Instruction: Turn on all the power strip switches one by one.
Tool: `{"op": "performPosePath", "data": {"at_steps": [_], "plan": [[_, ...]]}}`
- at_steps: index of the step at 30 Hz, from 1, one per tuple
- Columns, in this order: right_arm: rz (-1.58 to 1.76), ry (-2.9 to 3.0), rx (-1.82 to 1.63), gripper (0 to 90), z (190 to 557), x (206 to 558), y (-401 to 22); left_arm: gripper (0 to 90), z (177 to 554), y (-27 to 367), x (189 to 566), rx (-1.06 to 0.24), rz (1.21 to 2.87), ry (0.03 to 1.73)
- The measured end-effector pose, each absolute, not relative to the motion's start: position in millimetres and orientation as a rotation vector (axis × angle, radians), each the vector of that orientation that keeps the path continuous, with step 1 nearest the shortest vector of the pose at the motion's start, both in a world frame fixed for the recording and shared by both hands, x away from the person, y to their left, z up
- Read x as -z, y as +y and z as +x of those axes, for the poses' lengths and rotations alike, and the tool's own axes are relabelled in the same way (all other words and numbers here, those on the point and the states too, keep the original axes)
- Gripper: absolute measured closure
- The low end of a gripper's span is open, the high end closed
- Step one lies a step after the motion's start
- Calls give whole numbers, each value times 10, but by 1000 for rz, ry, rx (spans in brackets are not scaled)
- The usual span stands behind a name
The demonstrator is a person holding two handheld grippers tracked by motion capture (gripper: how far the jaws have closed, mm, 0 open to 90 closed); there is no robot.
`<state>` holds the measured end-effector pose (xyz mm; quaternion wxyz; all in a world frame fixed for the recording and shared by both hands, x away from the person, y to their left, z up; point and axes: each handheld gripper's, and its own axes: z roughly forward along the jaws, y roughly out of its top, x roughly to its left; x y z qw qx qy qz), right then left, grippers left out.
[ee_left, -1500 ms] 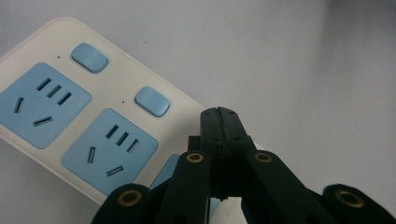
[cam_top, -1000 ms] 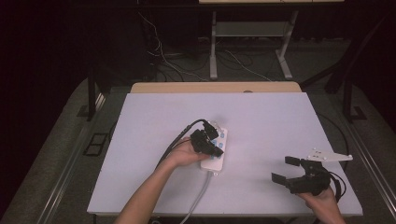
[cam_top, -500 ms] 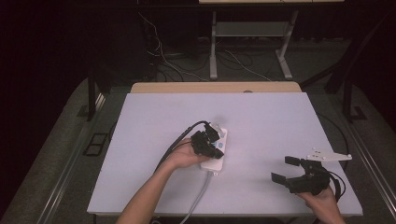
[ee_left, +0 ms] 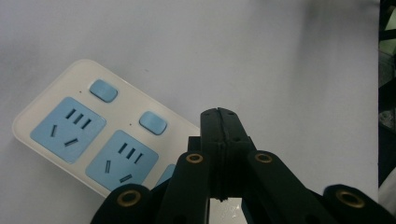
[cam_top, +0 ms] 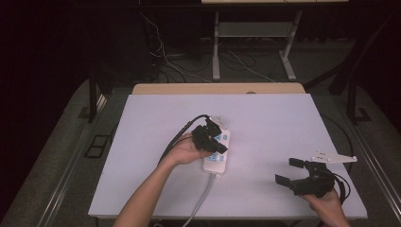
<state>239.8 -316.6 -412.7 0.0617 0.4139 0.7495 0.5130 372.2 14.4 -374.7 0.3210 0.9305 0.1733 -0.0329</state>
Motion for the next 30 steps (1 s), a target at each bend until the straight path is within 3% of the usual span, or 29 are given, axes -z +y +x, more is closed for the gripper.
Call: {"op": "performPosePath", "data": {"at_steps": [21,30], "plan": [[1257,2263,-1557,3,2397,4128,-3185,894,3899,114,3540,41,2433,460],[1262,2259,-1562,3,2401,4132,-3197,894,3999,80,3619,49,2453,470]]}}
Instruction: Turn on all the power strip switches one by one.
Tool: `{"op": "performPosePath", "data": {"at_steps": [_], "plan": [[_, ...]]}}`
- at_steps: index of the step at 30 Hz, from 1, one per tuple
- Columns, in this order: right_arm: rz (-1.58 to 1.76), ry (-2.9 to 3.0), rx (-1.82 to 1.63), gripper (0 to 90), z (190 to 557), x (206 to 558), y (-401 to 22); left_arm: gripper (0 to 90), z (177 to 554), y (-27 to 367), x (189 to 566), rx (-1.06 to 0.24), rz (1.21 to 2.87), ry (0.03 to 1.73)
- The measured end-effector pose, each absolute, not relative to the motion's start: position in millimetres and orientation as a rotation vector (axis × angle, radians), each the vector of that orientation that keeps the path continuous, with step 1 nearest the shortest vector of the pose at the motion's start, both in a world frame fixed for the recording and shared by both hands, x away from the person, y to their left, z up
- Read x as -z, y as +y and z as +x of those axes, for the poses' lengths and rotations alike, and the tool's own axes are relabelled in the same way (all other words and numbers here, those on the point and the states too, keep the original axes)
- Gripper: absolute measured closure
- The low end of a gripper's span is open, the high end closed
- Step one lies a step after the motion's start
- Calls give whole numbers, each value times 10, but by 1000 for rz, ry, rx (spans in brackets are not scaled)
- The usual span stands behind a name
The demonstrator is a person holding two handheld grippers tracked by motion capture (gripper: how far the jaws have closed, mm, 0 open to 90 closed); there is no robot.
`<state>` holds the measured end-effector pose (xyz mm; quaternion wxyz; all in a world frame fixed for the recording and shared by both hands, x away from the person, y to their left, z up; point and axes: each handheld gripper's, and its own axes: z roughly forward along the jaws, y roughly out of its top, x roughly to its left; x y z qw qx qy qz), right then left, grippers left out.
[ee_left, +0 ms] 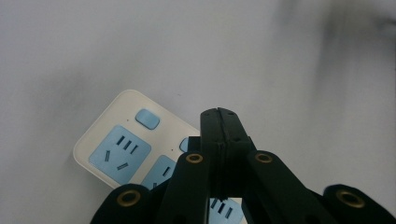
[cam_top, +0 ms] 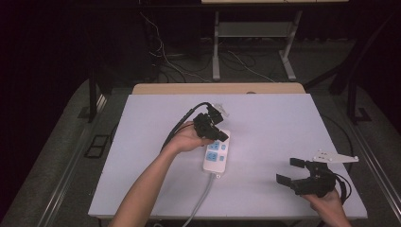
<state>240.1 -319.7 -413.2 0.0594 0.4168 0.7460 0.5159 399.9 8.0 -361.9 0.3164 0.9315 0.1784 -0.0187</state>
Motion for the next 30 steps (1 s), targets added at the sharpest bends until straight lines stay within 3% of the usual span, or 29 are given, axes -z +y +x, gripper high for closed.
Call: {"op": "performPosePath", "data": {"at_steps": [30], "plan": [[1256,2262,-1560,3,2403,4135,-3204,894,4128,-22,3964,64,2501,504]]}}
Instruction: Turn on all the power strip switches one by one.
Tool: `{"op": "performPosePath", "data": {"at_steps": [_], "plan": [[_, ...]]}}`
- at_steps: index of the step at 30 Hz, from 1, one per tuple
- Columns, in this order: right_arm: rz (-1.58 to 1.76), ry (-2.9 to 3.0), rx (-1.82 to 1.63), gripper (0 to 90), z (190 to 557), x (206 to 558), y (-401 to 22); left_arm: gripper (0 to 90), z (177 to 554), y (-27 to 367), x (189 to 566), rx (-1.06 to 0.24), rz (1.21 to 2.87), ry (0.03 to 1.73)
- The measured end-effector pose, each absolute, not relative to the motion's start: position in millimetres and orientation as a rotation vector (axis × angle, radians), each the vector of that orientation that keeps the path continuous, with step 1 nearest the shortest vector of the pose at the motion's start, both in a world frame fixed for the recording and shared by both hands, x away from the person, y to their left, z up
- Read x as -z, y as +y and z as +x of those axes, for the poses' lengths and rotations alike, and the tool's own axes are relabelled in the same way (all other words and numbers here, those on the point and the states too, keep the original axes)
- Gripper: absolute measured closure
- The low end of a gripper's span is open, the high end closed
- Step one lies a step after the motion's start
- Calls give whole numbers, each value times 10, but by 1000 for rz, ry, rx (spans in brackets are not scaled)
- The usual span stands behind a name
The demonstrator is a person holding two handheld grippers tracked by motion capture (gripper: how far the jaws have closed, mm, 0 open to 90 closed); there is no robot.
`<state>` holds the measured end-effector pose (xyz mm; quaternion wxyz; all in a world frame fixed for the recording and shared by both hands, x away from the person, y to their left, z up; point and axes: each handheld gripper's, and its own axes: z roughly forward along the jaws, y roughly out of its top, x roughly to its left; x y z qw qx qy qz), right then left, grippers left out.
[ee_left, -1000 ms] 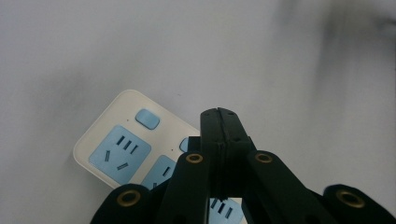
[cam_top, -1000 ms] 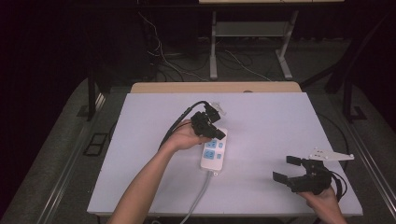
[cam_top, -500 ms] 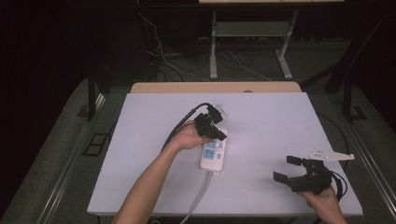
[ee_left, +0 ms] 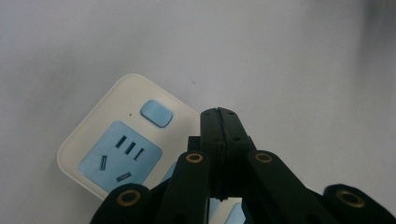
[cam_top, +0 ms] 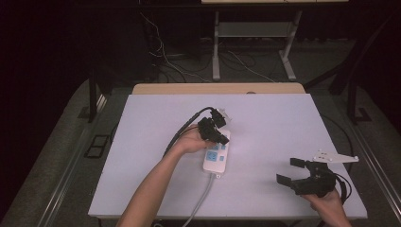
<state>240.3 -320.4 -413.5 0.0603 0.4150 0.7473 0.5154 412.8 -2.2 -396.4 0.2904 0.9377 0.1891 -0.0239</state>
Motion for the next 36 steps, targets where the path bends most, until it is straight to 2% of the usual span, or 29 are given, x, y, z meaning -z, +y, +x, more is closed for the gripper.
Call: {"op": "performPosePath", "data": {"at_steps": [36], "plan": [[1251,2261,-1563,3,2392,4130,-3203,898,4119,-36,4049,115,2500,524]]}}
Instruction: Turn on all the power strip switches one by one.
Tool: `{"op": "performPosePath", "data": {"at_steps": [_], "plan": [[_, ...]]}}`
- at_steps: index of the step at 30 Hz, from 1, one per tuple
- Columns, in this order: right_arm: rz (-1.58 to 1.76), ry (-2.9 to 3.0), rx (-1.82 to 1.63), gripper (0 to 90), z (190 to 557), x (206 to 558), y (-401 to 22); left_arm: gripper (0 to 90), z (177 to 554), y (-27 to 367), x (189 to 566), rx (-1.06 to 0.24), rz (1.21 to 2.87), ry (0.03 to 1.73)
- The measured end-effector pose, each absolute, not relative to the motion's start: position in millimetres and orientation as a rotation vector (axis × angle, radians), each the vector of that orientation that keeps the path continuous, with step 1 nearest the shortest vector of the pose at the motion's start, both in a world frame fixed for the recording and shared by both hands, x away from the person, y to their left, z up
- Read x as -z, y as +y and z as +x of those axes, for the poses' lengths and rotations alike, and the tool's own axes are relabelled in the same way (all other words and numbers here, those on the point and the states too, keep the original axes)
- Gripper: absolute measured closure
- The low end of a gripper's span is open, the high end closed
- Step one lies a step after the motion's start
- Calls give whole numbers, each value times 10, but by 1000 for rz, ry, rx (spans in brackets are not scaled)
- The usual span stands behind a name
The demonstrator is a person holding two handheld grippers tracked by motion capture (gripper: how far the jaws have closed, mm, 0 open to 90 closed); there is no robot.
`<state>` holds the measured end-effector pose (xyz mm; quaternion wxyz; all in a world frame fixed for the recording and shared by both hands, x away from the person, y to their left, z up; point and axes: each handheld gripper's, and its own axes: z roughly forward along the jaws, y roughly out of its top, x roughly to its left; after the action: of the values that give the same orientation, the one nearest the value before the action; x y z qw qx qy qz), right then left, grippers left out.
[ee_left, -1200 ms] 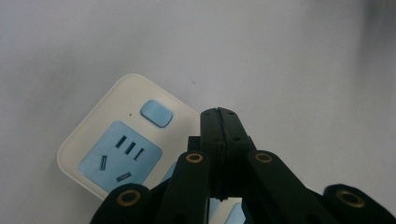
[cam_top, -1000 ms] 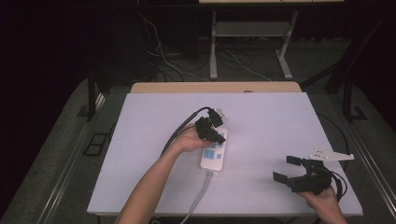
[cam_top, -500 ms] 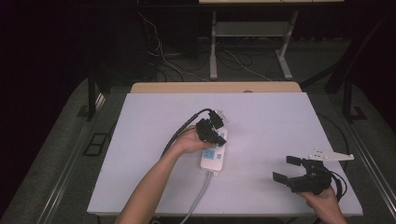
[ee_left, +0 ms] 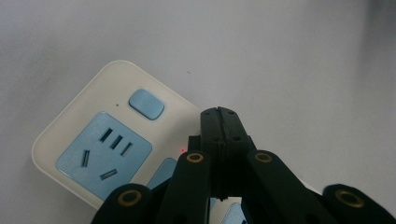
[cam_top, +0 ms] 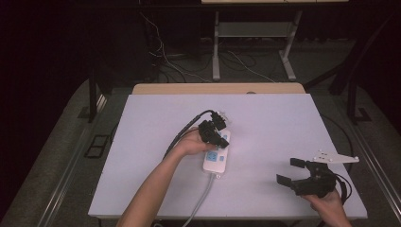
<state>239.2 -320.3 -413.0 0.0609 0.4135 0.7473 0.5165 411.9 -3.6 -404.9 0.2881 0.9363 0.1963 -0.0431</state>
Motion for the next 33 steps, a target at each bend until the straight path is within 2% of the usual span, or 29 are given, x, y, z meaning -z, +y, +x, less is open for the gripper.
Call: {"op": "performPosePath", "data": {"at_steps": [33], "plan": [[1261,2244,-1565,3,2396,4127,-3231,896,4097,68,4093,108,2427,560]]}}
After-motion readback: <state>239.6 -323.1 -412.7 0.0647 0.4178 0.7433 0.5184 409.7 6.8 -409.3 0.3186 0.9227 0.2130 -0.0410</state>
